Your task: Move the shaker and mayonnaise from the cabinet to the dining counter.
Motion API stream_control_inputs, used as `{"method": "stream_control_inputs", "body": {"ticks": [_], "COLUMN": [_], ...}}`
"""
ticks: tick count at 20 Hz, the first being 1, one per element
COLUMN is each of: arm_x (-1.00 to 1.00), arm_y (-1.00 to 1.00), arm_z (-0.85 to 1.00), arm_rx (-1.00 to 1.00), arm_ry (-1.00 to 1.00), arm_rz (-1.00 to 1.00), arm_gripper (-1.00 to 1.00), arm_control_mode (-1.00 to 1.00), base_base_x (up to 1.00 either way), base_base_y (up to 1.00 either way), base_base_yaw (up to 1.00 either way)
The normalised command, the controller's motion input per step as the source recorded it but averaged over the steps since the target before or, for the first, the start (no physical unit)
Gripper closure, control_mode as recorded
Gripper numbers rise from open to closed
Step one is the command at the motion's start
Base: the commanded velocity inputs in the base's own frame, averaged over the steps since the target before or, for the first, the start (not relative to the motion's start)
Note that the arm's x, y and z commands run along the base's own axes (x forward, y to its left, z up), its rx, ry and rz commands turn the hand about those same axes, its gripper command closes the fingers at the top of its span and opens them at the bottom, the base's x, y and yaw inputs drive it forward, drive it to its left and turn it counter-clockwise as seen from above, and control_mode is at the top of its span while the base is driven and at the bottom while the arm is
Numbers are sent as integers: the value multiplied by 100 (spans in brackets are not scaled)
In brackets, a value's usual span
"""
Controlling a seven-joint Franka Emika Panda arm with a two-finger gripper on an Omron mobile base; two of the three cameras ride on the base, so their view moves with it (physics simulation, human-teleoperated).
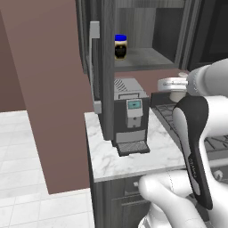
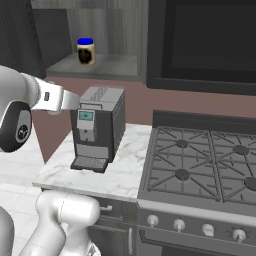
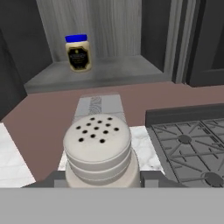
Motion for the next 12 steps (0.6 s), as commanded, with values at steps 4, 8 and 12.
{"method": "stream_control_inputs", "body": {"ticks": [4,8,12], "arm_x": [0,0,0], "arm_y": [0,0,0], "arm_z": [0,0,0], "arm_rx": [0,0,0], "arm_ry": [0,0,0], "arm_rz": [0,0,0], "arm_gripper": [100,100,100], "arm_control_mode": [100,100,100], "base_base_x": [-21,-61,-78], "base_base_y": [6,6,17], "base_base_yaw": [-12,-33,-26]}}
